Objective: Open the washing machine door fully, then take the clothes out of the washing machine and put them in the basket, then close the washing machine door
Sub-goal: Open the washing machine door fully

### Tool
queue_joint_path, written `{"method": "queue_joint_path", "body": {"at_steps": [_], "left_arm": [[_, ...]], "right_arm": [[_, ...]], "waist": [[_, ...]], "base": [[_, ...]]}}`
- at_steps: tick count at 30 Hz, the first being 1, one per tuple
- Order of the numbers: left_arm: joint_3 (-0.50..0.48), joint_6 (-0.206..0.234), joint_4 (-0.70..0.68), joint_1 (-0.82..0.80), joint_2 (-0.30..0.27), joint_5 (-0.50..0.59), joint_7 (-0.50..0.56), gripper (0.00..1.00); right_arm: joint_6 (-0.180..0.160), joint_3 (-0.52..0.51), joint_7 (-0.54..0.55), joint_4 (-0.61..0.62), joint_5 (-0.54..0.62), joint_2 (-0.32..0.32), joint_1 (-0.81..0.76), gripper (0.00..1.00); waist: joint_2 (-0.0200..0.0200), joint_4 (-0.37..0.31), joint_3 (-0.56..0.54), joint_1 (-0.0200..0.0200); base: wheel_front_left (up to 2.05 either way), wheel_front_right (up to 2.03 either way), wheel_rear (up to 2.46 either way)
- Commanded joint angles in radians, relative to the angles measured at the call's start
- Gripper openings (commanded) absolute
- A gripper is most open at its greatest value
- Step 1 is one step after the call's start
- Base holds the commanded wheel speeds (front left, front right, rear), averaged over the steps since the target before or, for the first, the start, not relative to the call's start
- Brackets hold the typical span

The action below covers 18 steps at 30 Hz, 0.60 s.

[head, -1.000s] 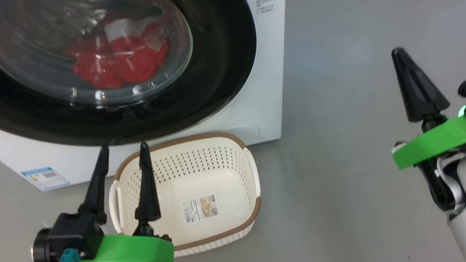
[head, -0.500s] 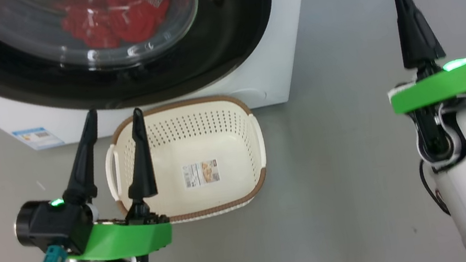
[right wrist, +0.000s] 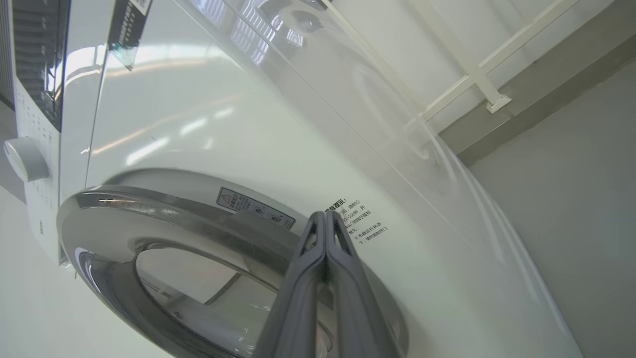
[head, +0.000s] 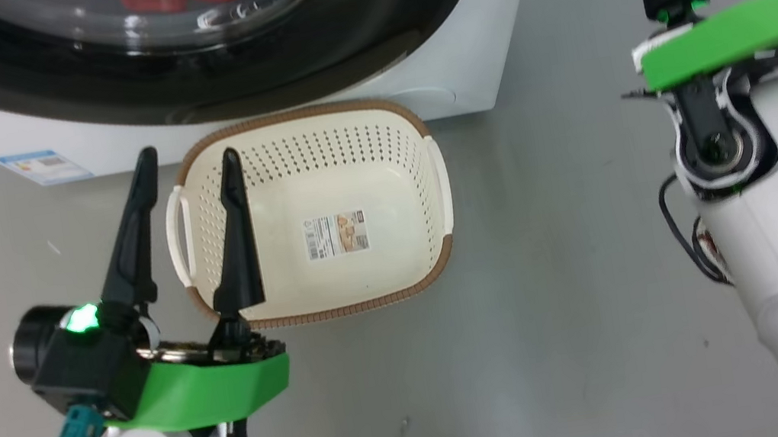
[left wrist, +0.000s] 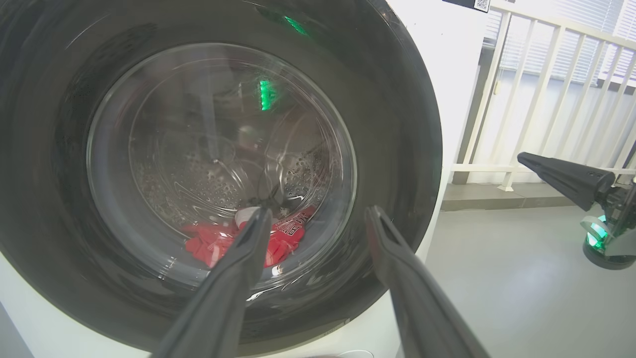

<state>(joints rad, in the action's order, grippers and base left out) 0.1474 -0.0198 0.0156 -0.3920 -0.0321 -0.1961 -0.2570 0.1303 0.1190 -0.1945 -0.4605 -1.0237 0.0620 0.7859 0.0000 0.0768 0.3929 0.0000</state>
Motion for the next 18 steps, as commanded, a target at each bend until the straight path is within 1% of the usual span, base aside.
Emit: {"method": "queue_joint_path", "body": {"at_steps": [1,8,18], "left_arm": [[-0.028,-0.008,-0.039,-0.025,-0.018,0.009,-0.005,1.0],[-0.031,-0.008,-0.102,-0.039,-0.018,0.017,-0.005,1.0],[-0.031,-0.012,-0.101,-0.034,-0.018,0.016,-0.005,1.0]], "right_arm": [[0.0,0.023,0.014,0.02,-0.027,-0.012,0.028,0.0],[0.0,0.021,0.139,-0.026,-0.178,-0.012,0.133,0.0],[0.0,-0.003,0.349,-0.088,-0.356,-0.011,0.238,0.0]], "waist": [[0.0,0.005,0.023,0.0],[0.0,0.012,0.072,0.0],[0.0,0.033,0.094,0.0]], "base": [[0.0,0.0,0.0],[0.0,0.0,0.0],[0.0,0.0,0.0]]}}
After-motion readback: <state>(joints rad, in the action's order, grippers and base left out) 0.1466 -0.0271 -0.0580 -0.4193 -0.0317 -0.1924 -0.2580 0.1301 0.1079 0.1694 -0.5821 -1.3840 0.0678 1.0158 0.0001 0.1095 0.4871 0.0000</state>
